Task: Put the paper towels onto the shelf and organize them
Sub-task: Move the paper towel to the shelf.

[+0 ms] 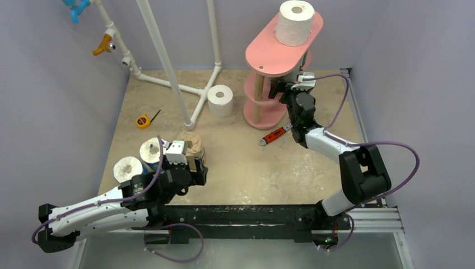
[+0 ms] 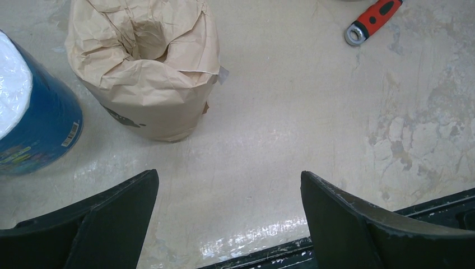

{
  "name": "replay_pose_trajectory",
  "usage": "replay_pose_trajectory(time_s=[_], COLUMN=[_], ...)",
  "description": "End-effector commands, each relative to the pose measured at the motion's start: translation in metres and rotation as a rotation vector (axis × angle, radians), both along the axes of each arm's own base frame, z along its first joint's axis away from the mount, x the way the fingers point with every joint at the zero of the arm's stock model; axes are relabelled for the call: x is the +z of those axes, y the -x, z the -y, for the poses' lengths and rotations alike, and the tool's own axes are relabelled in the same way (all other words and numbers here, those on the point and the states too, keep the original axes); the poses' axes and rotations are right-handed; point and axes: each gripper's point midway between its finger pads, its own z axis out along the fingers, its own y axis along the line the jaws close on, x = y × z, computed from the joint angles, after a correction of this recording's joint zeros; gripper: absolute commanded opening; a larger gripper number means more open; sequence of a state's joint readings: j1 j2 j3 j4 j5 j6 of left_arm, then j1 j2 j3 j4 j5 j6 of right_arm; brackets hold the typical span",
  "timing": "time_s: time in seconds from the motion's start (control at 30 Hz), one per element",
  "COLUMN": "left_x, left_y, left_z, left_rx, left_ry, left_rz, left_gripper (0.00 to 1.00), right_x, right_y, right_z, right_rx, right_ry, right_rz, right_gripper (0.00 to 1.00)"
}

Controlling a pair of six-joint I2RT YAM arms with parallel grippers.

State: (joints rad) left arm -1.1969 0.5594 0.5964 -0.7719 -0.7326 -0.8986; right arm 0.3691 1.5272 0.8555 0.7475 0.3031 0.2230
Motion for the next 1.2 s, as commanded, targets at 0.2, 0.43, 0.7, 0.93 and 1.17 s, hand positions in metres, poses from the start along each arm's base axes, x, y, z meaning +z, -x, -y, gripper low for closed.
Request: replay_pose_trajectory(time_s=[0.2,0.43,0.7,0.93,1.17], left_x=[0.015,0.015,0.015,0.014,0.014], left_y=[-0.008,-0.01,-0.011,-0.011,-0.011], left_z=[0.0,0.0,0.001,-0.001,-0.002], left_rx=[0.035,0.041,0.042,0.047,0.051], left_ry=[0.015,0.005,-0.008,-0.014,-0.016], left_rz=[0.04,0.044,0.046,0.047,0.048], left_gripper=[0.98,0.98,0.98,0.98,0.98], right_x=[0.025,0.026,0.027,0.028,0.026], right_y=[-0.019,-0.025,-0.033,-0.041,-0.046], right_z=[0.013,0.014,0.009,0.009,0.013], right_rx=[-0.057,-0.058,-0.045,-0.054,-0.072], right_ry=[-0.034,-0.039,-0.051,-0.064,-0.075], right_rz=[0.104,0.119,0.129,0.13,0.125], right_gripper=[0.98,0.98,0.98,0.98,0.98])
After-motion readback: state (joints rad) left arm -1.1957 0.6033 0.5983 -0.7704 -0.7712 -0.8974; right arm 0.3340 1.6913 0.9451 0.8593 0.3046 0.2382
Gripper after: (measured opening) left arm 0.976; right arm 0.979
